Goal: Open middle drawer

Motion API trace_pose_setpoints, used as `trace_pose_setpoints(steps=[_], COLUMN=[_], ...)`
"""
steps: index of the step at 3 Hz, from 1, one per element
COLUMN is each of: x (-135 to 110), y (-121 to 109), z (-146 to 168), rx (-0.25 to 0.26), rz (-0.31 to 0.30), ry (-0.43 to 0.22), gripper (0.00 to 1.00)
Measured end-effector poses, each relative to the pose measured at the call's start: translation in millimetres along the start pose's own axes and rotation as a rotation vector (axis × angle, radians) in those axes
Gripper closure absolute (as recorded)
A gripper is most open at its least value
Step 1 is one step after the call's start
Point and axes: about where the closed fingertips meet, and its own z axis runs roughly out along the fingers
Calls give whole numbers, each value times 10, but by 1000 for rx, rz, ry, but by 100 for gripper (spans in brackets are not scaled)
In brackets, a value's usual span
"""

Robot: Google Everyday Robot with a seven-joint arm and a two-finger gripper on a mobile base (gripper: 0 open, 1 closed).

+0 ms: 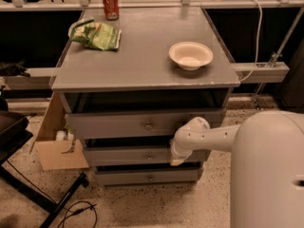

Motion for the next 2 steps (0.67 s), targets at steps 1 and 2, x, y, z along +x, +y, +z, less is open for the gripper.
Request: trace_pose_setpoints(steps=[1, 2], x=[57, 50], y=[117, 105], z=[36, -2], rx=[-17, -17], rz=[19, 19], ry=[9, 9], gripper=[73, 96])
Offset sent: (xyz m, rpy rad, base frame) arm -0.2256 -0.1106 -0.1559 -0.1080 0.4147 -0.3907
